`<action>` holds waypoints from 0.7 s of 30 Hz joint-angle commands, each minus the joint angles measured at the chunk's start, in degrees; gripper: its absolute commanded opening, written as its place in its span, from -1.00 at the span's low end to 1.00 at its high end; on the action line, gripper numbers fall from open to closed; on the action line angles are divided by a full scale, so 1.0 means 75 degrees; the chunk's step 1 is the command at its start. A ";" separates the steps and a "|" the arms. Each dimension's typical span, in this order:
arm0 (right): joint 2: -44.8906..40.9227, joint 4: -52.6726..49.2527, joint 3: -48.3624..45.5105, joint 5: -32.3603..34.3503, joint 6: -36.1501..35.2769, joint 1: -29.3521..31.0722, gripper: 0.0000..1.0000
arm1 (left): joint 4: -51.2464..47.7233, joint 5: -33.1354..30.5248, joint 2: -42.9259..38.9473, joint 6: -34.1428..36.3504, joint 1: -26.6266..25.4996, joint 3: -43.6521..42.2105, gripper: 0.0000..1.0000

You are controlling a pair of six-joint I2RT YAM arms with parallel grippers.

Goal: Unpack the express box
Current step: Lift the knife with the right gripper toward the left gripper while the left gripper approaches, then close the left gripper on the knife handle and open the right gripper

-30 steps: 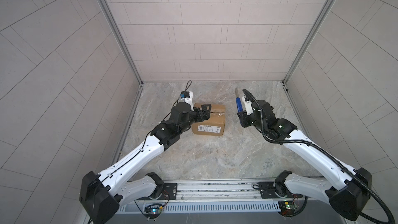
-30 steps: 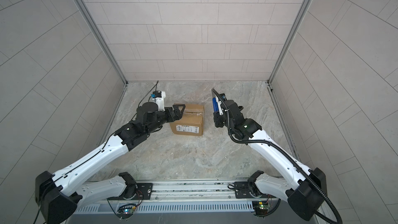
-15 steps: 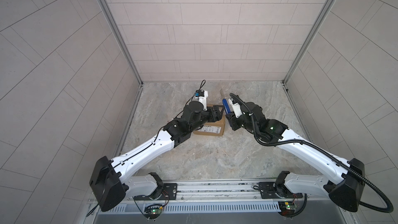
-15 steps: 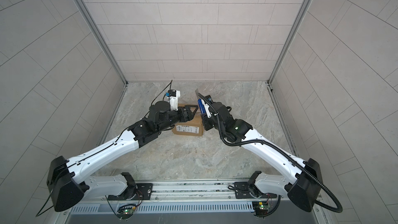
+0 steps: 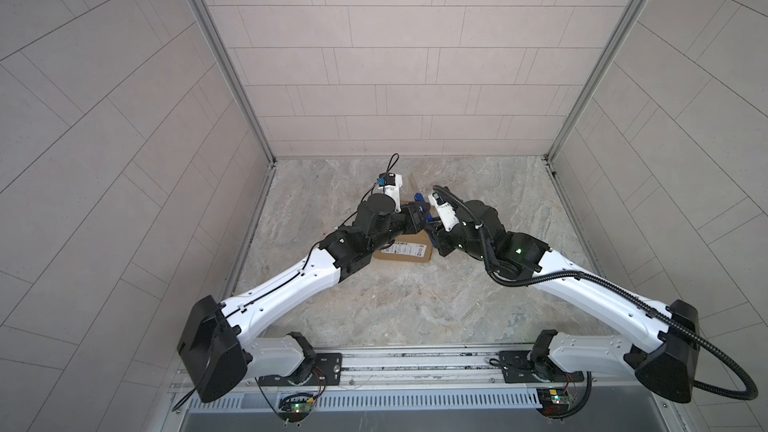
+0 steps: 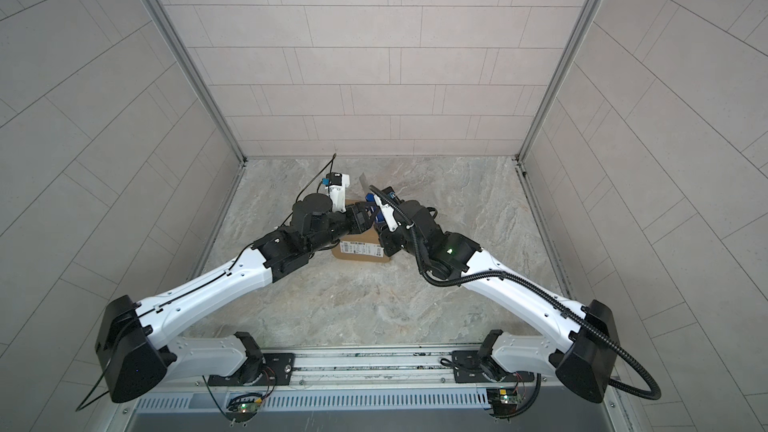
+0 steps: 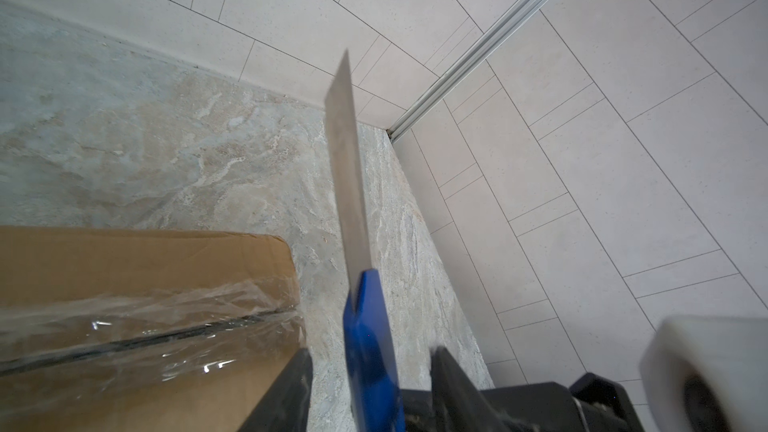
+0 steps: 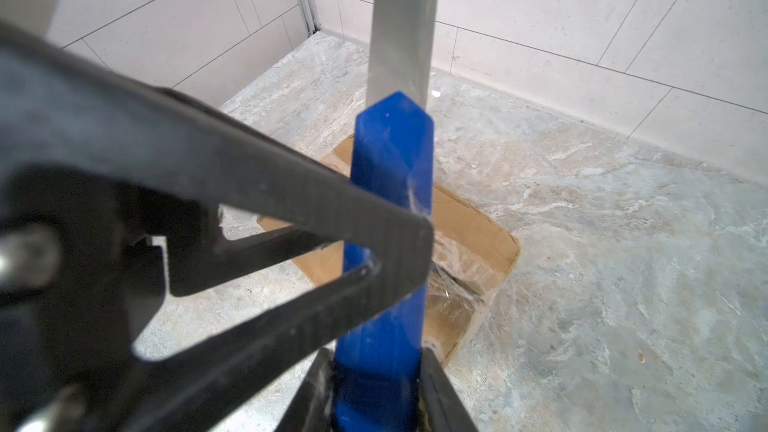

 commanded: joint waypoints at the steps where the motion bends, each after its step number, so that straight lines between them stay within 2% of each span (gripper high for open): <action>1: -0.0006 0.0276 0.0144 -0.0052 -0.0139 0.0113 -0.56 | -0.0070 -0.0198 0.0027 0.0044 -0.0016 0.0245 -0.10; 12: 0.0076 0.0404 0.0088 -0.0072 -0.0239 0.0239 -0.56 | -0.0249 -0.0494 -0.0077 0.0023 0.0041 0.0236 -0.44; 17: 0.0132 0.0452 0.0095 -0.0139 -0.0266 0.0276 -0.56 | -0.0277 -0.0527 -0.0090 -0.0020 0.0048 0.0225 -0.50; 21: 0.0141 0.0469 0.0110 -0.0132 -0.0272 0.0295 -0.54 | -0.0295 -0.0609 -0.0102 -0.0120 0.0050 0.0219 -0.63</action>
